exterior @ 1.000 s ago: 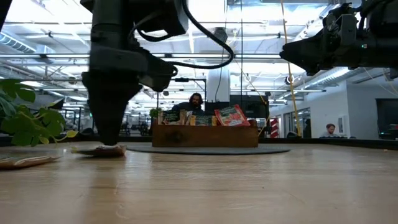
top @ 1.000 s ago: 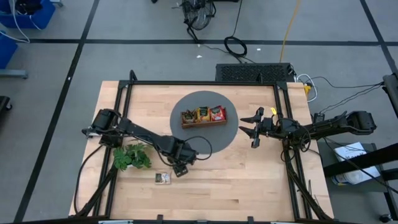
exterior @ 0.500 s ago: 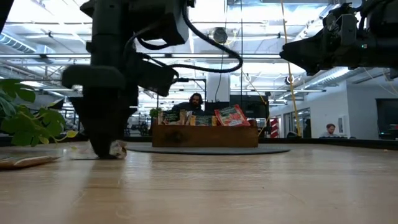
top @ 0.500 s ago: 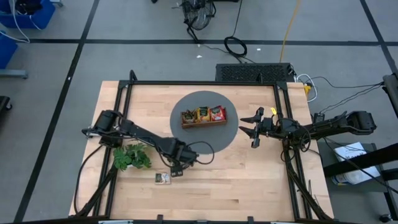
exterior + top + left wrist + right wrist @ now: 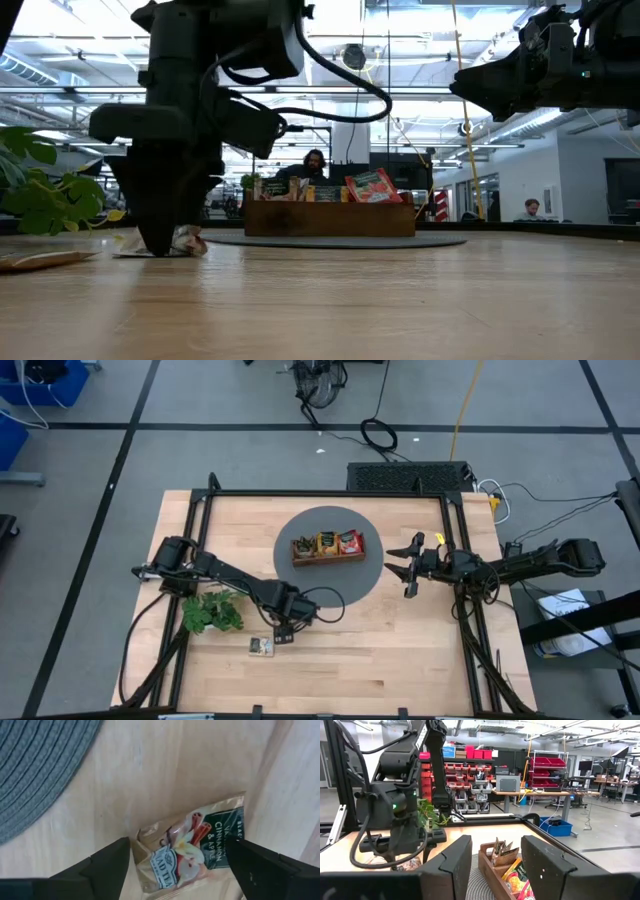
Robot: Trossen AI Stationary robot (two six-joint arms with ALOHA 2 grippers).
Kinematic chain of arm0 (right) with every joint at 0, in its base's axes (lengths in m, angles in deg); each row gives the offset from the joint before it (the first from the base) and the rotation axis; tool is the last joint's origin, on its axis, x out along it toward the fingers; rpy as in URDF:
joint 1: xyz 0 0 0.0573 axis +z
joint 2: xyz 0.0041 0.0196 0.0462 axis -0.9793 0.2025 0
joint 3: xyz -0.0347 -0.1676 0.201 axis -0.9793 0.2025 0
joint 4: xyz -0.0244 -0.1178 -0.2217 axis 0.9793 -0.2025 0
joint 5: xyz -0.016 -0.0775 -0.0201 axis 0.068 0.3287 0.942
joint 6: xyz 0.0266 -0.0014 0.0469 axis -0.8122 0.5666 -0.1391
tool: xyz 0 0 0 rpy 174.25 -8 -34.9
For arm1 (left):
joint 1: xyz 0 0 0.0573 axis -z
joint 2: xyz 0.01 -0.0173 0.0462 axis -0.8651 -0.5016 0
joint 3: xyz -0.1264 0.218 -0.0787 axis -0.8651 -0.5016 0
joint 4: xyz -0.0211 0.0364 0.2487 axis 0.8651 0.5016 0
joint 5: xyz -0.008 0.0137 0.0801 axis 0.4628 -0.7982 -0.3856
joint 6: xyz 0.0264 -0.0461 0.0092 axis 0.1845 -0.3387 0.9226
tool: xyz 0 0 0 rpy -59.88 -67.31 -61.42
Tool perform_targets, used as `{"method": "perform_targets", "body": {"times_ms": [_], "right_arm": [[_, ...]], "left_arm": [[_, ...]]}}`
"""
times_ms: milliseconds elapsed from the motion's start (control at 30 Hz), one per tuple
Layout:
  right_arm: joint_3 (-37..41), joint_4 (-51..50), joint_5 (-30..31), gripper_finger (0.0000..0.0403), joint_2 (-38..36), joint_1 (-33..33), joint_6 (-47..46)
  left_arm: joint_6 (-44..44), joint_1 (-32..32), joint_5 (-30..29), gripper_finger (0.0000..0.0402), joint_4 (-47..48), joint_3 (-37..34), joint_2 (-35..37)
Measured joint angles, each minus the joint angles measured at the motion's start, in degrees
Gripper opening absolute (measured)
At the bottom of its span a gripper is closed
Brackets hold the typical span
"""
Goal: Pick & Place Tea
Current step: Put the brown tea bag into the left section of the wooden organizer
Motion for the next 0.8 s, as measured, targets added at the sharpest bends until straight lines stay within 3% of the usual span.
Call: {"method": "perform_targets", "body": {"times_ms": [367, 633, 800], "right_arm": [[0.02, -0.04, 0.0, 0.0155, 0.0, 0.01, -0.02], [0.01, -0.01, 0.0, 0.0155, -0.02, 0.0, -0.02], [0.02, 0.01, 0.0, 0.0155, -0.01, 0.0, -0.02]], "left_arm": [[-0.8, -0.77, 0.14, 0.0208, -3.43, -2.64, -1.69], [-2.23, -1.03, 1.18, 0.0026, -4.82, -1.42, 1.83], [-5.18, -0.21, -2.65, 0.0023, -5.18, -1.41, 5.43]]}}
